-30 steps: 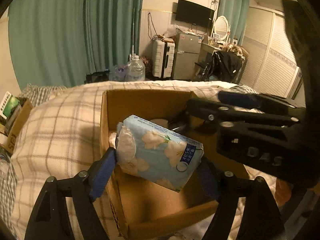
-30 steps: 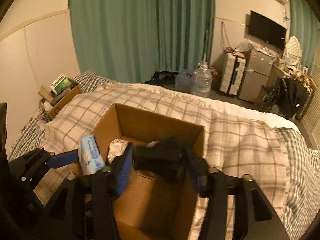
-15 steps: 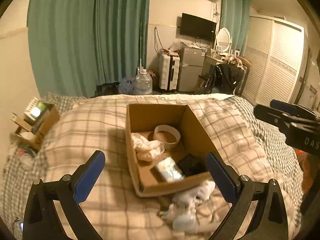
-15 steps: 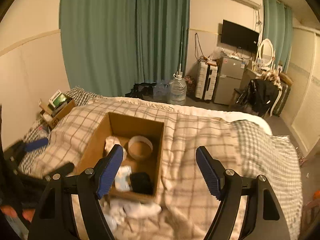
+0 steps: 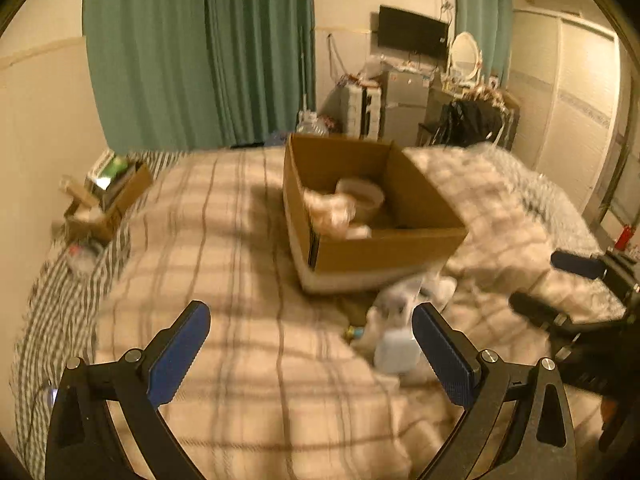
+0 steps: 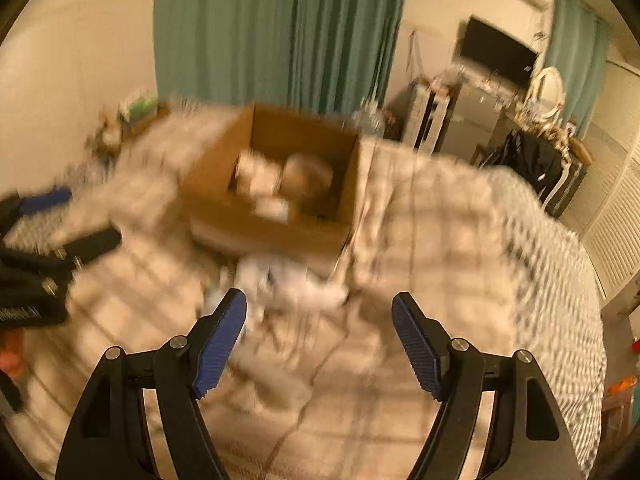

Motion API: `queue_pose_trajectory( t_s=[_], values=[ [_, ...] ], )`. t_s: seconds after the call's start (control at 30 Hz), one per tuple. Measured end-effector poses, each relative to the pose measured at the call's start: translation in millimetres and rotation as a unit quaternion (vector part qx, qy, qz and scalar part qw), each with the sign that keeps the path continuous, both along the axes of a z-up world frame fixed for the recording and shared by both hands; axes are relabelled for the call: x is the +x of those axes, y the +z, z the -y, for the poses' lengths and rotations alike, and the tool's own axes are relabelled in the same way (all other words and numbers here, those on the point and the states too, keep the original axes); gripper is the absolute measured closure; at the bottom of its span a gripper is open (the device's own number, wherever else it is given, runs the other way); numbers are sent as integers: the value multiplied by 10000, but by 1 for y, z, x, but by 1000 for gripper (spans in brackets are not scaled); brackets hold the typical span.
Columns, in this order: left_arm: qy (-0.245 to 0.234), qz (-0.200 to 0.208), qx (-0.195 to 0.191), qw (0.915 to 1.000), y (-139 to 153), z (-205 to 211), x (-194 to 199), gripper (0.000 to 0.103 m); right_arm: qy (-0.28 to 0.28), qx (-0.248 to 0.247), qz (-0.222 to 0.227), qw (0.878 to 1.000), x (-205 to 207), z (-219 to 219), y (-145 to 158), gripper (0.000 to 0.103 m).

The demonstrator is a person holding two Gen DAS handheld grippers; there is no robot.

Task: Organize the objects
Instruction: 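Grasp the small white bottle with right tool while left tool grasps the white earbud case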

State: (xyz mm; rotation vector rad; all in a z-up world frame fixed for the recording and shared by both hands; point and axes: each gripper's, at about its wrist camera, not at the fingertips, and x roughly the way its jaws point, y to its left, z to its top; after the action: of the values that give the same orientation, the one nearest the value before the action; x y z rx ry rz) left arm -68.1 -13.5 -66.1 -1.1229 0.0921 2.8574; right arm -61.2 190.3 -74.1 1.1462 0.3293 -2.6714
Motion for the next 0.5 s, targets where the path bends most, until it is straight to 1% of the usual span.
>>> queue_pose_trajectory(
  t_s=[0.07,0.17,0.23,0.37,0.4,0.43,0.47,0.5],
  values=[
    [75,121,-47,9999,-17,-2,5,0,67,171,293,9994,0,4,-30,28],
    [22,395,-25,9992,-43,-3,7,0,149,284,674,9972,-3,8,-59,28],
    [50,624,-25,9980,-56,-2,5,0,238,373,839,9955,-4,13,-68,28],
    [106,703,84,9974,-61,3,3,0,403,545,1061,9920,-3,21,-78,28],
    [105,710,123,9973,-61,5,3,0,444,577,1120,9910,-3,23,-80,31],
    [118,718,141,9973,-62,5,3,0,471,625,1168,9901,-4,25,-83,45],
    [128,723,144,9972,-62,6,3,0,448,729,1198,9891,-4,27,-86,55],
    [130,726,150,9972,-62,6,3,0,400,798,1208,9887,-5,27,-88,69]
  ],
)
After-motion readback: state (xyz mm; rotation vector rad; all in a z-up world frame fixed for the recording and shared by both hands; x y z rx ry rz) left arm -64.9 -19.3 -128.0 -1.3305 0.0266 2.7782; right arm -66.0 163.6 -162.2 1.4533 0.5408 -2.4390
